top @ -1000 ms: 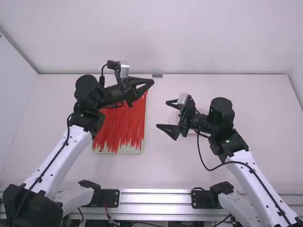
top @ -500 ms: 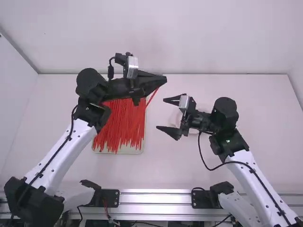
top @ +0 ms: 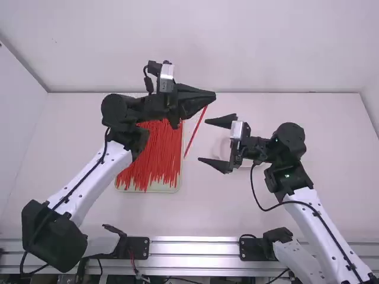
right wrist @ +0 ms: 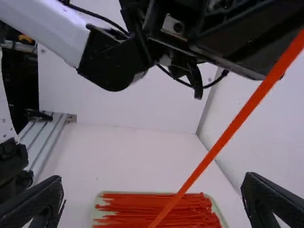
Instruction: Fasten the cable tie
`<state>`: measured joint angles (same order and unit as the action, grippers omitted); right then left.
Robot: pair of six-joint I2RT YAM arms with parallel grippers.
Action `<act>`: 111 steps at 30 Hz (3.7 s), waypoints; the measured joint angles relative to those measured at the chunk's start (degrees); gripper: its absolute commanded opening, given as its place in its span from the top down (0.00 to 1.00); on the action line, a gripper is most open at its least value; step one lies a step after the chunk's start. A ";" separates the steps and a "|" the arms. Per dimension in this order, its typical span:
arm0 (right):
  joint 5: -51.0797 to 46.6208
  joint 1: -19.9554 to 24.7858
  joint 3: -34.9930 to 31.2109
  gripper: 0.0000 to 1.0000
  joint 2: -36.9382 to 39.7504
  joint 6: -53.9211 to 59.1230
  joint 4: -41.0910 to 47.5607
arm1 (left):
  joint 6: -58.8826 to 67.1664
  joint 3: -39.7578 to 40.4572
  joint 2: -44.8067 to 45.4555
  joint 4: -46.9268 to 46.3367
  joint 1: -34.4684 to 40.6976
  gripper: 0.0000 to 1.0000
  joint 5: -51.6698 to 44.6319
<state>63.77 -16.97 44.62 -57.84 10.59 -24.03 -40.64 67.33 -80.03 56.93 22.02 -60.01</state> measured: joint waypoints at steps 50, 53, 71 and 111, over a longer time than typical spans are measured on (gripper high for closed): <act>14.84 10.43 0.13 1.00 -12.85 -37.68 -28.46 | 8.31 2.97 -0.09 -12.59 -8.11 0.01 -9.60; 15.61 10.69 0.15 1.00 -12.85 -38.32 -27.89 | 12.02 5.64 -0.09 -20.94 -8.22 0.01 -11.63; 15.93 9.97 0.42 1.00 -14.73 -39.19 -27.78 | 43.80 7.96 -0.11 -50.27 -8.20 0.01 -11.74; 4.50 4.09 11.04 1.00 -19.82 2.19 6.51 | 47.91 7.93 -0.11 -51.67 -12.81 0.00 -15.15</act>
<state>68.27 -12.88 55.66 -77.67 12.78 -17.52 7.27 75.26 -80.14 5.26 9.21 -75.16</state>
